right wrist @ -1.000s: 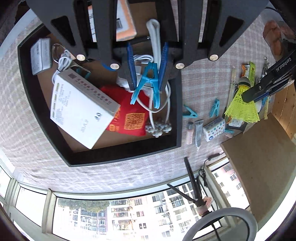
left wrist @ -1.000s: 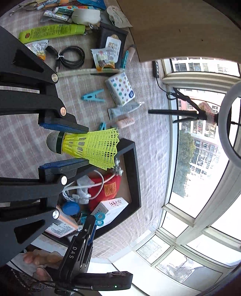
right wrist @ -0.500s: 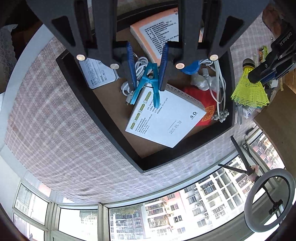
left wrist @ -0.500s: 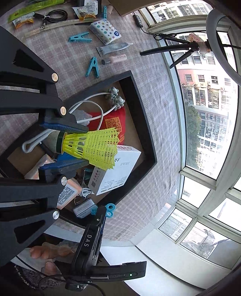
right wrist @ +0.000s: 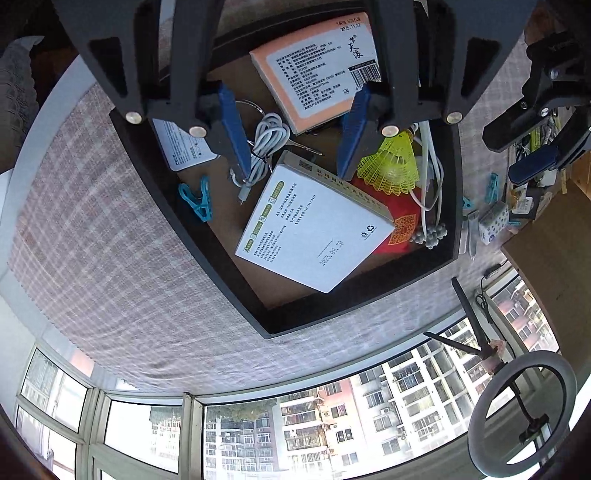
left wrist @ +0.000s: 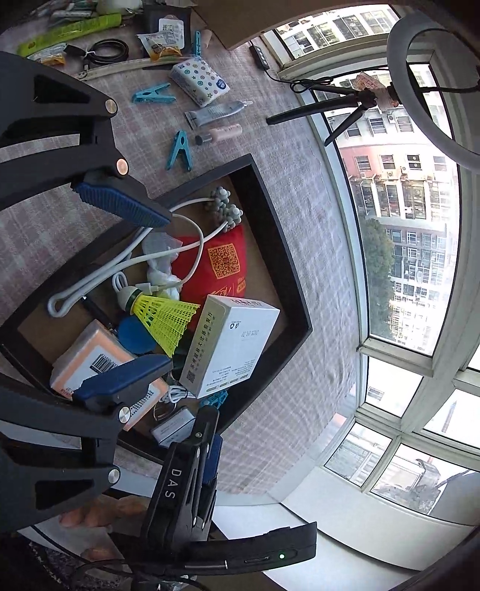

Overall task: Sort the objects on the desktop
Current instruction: 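Carry the shuttlecock and clothespins into the tray and release both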

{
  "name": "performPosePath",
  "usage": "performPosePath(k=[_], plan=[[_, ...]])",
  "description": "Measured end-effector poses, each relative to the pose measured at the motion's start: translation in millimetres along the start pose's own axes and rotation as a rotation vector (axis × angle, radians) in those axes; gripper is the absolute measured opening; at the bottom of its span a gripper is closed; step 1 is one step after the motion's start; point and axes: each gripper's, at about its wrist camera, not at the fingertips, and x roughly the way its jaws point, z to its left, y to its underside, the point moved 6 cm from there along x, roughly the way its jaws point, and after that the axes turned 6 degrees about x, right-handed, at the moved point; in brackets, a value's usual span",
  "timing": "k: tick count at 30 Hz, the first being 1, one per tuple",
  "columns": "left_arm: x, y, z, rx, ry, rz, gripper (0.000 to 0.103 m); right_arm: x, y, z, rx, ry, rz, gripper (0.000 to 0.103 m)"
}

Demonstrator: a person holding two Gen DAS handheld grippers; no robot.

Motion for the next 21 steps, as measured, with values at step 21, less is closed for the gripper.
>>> performPosePath(k=[21], plan=[[-34.5,76.5,117.2,-0.223,-0.183,0.039,0.062,7.7,21.7,96.3,-0.213,-0.171,-0.046,0.051]])
